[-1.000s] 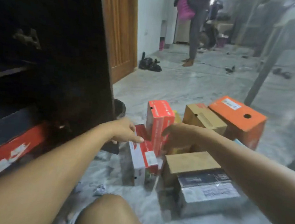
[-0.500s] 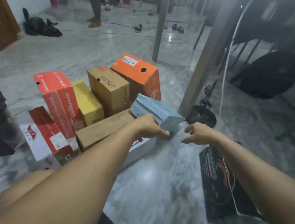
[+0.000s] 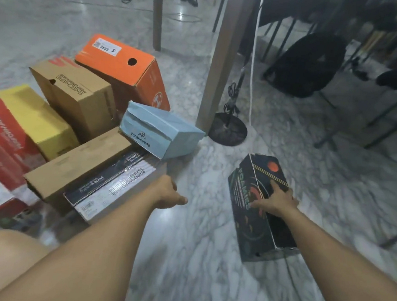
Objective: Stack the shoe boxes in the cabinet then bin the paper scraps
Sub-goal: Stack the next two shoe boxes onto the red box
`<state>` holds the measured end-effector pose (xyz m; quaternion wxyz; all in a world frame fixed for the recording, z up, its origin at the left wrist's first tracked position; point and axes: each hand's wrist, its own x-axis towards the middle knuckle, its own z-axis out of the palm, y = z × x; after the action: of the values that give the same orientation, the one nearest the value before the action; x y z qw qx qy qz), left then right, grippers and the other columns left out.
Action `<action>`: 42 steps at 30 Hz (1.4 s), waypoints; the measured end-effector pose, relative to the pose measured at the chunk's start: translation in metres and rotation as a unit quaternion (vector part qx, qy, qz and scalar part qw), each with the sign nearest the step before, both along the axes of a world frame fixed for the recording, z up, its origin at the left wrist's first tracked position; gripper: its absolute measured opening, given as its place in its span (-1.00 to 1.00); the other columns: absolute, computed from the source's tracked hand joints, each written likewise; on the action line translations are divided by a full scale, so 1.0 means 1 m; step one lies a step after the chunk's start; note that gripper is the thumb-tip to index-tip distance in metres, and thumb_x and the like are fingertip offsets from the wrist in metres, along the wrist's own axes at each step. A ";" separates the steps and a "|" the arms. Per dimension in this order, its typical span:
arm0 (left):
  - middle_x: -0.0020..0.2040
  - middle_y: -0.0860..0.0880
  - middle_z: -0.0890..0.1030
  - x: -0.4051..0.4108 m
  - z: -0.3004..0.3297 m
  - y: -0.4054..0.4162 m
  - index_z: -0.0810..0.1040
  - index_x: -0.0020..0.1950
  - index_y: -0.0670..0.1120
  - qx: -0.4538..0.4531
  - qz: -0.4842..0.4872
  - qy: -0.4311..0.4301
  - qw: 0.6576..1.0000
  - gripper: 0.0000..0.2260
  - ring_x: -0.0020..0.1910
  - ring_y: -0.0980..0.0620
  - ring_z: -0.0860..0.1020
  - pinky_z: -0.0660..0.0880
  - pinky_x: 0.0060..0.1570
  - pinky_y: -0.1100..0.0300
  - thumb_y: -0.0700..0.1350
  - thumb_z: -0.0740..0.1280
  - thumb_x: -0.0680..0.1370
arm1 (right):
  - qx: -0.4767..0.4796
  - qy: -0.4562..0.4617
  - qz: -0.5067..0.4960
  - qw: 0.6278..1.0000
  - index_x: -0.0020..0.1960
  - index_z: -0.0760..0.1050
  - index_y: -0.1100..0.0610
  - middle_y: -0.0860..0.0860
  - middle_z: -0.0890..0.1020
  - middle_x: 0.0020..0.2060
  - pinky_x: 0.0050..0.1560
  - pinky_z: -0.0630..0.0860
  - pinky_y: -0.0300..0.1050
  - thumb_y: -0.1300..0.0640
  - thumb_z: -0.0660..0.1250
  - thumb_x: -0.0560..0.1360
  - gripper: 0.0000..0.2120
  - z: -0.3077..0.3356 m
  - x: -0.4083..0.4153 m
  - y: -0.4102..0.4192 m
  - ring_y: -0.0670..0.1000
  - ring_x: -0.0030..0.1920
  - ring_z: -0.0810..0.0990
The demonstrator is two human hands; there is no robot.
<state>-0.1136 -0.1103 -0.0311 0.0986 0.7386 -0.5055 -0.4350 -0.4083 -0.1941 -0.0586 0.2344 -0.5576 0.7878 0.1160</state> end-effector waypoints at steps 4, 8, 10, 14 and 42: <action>0.28 -0.12 0.52 -0.009 -0.007 -0.003 0.48 0.33 -0.20 0.019 -0.002 0.008 1.000 -0.45 0.15 -0.12 0.55 0.52 0.03 0.11 0.05 0.48 0.44 | -0.007 0.016 0.020 1.000 0.54 0.02 -0.16 0.21 0.29 0.42 0.32 0.37 0.17 -0.38 0.30 0.10 0.08 0.008 0.010 0.005 0.29 0.38 0.32; 0.22 -0.15 0.55 -0.016 -0.008 0.001 0.47 0.33 -0.18 0.060 0.004 0.028 0.998 -0.43 0.12 -0.14 0.56 0.57 0.01 0.01 0.08 0.48 0.43 | 0.011 -0.027 -0.019 0.999 0.53 0.05 0.09 0.10 0.45 0.36 0.23 0.48 0.13 -0.45 0.35 -0.03 0.27 0.006 0.039 0.008 0.20 0.31 0.46; 0.17 -0.18 0.56 -0.020 -0.008 0.005 0.47 0.30 -0.23 0.099 0.017 0.064 0.993 -0.46 0.09 -0.16 0.57 0.59 -0.03 -0.15 0.06 0.46 0.45 | 0.016 -0.025 -0.019 0.999 0.50 0.12 0.19 0.13 0.46 0.35 0.15 0.54 0.14 -0.51 0.35 0.10 0.20 0.010 0.060 0.015 0.21 0.26 0.51; 0.17 -0.21 0.45 -0.034 -0.009 0.018 0.42 0.23 -0.28 0.161 0.072 0.148 0.973 -0.58 0.11 -0.32 0.55 0.54 -0.04 -0.32 -0.05 0.41 0.52 | 0.040 0.042 0.122 0.991 0.14 0.52 0.21 0.10 0.62 0.09 0.07 0.58 0.01 -0.36 0.11 0.51 -0.36 0.024 0.092 0.020 0.16 0.05 0.65; -0.19 -0.18 0.67 -0.003 0.003 0.041 0.52 0.05 -0.21 0.068 0.459 0.252 0.849 -0.63 -0.31 -0.14 0.65 0.59 -0.19 -0.02 -0.08 0.52 0.36 | 0.005 -0.147 0.087 0.985 0.48 0.18 0.01 0.07 0.38 0.36 0.22 0.50 0.19 -0.22 0.67 -0.03 0.20 0.024 0.066 -0.016 0.18 0.30 0.44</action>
<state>-0.1161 -0.0689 -0.0278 0.3609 0.7561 -0.0364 -0.5448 -0.3427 -0.2103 -0.0346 0.3389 -0.6342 0.6926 0.0566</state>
